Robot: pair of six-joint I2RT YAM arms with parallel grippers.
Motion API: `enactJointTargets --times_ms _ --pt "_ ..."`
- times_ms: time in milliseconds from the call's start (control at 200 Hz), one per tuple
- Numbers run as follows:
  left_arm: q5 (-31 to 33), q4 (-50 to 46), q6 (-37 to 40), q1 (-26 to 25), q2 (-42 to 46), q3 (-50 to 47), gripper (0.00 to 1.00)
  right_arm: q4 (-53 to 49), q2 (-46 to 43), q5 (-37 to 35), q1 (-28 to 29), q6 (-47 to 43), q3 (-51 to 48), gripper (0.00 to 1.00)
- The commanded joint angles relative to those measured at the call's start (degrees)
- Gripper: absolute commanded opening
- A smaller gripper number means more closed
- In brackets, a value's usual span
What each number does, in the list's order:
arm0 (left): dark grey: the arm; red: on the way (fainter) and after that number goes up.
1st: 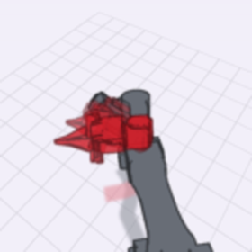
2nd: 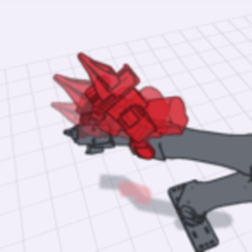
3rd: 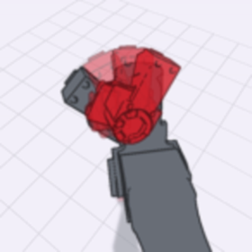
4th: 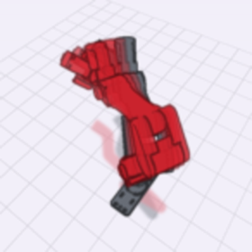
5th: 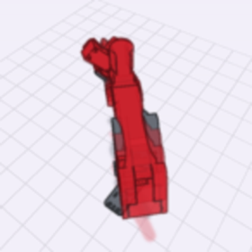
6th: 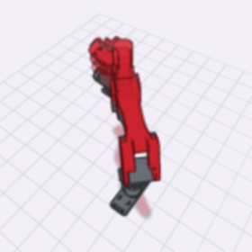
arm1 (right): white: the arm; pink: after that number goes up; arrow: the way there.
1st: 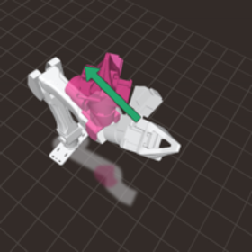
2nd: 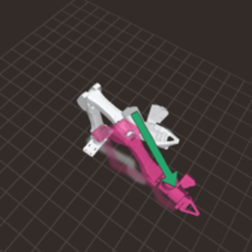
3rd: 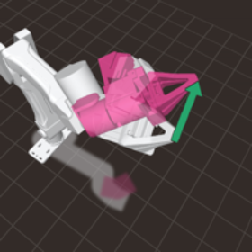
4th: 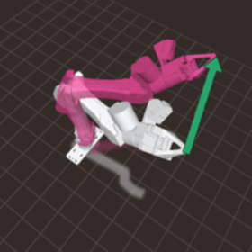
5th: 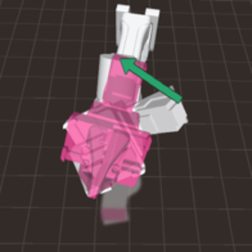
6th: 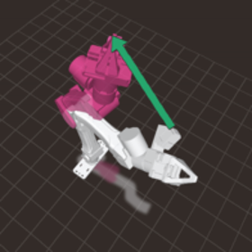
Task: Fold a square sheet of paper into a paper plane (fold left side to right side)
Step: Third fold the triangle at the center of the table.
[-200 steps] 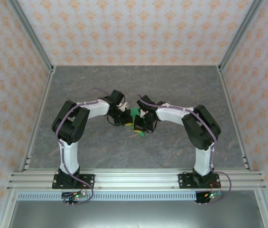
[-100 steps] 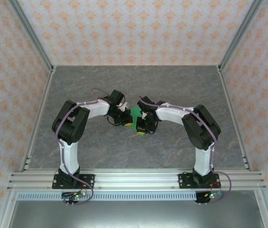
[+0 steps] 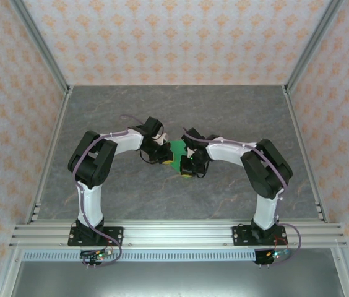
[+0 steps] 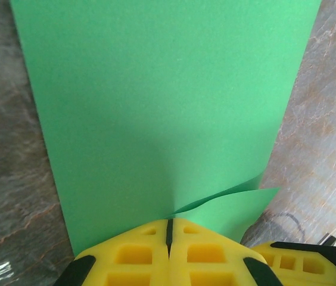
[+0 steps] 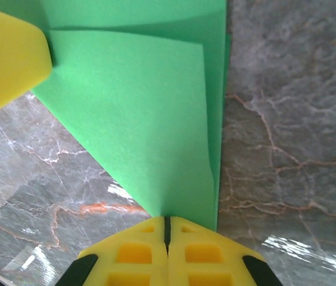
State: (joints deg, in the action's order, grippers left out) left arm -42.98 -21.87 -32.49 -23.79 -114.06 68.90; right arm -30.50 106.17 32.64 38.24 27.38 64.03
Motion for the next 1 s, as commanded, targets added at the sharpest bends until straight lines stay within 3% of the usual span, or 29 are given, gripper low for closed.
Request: enactJointTargets --times_ms 0,320,540,671,996 --pt "8.66 -5.21 1.38 -0.24 -3.8 -1.15 0.02 -11.78 -1.11 -3.6 -0.38 -1.68 -3.14 0.0" --pt "8.6 -4.97 1.4 -0.21 -3.56 -1.21 0.02 -16.45 -4.11 -6.15 -2.47 -4.87 -1.91 0.0" --pt "8.01 -4.68 1.2 -0.25 -3.08 -1.2 0.02 -6.73 -9.91 -1.32 -2.56 -2.04 -0.94 0.0" --pt "7.67 -4.47 0.95 -0.26 -2.75 -0.97 0.02 0.28 -5.63 5.6 -2.47 0.06 -0.73 0.0" --pt "7.14 -4.25 0.85 -0.26 -1.06 -1.13 0.02 -3.34 2.36 2.71 -2.55 -2.12 2.04 0.0"
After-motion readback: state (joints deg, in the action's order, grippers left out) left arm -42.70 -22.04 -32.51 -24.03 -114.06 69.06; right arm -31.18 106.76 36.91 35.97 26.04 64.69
